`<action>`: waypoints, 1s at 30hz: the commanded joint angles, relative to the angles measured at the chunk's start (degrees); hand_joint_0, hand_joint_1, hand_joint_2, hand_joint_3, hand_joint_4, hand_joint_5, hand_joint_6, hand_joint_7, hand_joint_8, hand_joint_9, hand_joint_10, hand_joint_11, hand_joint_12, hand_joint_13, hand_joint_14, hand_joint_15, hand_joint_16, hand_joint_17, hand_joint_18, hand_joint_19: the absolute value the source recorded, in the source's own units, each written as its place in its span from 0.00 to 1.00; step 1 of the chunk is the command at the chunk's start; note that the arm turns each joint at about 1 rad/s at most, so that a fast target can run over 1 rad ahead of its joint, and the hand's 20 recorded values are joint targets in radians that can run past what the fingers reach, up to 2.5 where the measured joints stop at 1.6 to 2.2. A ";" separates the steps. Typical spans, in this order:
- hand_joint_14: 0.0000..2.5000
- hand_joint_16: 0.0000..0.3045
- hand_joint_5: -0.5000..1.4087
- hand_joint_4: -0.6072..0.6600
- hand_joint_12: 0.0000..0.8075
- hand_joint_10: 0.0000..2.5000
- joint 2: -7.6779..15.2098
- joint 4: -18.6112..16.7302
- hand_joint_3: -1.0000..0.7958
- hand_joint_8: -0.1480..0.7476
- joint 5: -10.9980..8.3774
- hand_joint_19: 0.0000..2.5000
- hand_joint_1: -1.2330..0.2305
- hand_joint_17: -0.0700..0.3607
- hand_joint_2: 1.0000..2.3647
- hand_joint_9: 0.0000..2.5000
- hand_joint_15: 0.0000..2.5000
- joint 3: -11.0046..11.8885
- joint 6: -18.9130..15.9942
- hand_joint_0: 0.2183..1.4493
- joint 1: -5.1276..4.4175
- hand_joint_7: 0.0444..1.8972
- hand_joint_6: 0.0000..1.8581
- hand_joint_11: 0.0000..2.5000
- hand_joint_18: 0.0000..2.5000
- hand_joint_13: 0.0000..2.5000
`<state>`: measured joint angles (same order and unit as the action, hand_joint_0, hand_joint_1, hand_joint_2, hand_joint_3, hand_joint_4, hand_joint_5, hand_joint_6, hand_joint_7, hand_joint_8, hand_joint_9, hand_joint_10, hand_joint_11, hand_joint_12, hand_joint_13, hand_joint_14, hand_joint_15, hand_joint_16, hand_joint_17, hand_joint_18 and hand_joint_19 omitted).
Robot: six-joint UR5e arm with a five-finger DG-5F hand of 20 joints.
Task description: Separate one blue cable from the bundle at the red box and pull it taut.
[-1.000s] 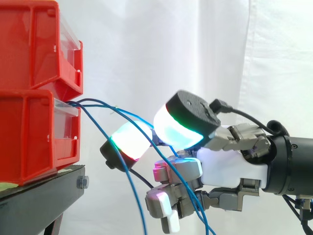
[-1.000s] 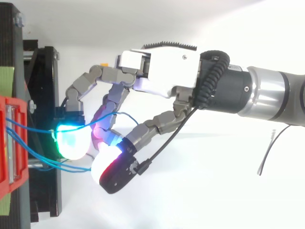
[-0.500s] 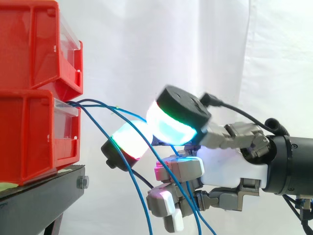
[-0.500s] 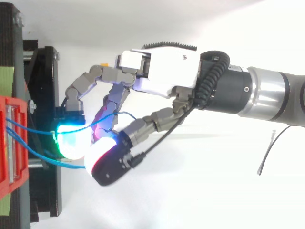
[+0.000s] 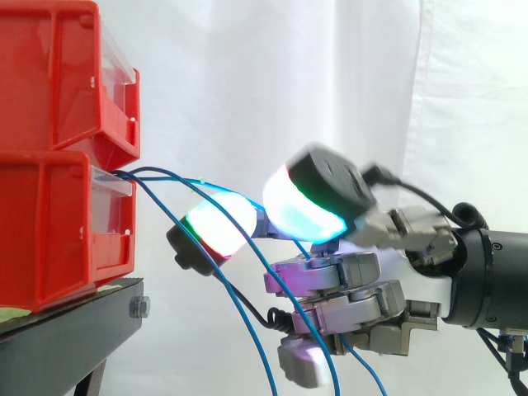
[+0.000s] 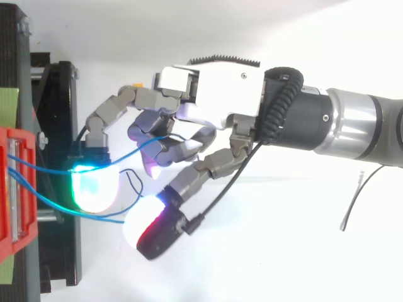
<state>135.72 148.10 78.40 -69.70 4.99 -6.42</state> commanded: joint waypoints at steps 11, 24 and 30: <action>1.00 0.23 0.16 0.47 0.52 1.00 0.07 0.17 0.28 0.51 0.08 0.55 0.40 0.54 0.00 0.24 0.39 0.00 0.02 0.12 0.00 0.36 0.50 0.45 0.53 0.37; 1.00 0.22 0.14 0.47 0.51 1.00 0.07 0.26 0.28 0.54 -0.09 0.28 0.39 0.51 0.00 0.10 0.39 -0.09 0.11 0.13 0.00 0.32 0.49 0.48 0.44 0.32; 1.00 0.22 0.13 0.50 0.51 1.00 0.07 0.34 0.28 0.54 0.17 0.30 0.40 0.52 0.00 0.07 0.38 -0.18 0.20 0.13 0.00 0.32 0.47 0.46 0.42 0.29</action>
<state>135.75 148.42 78.40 -69.80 5.10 -6.42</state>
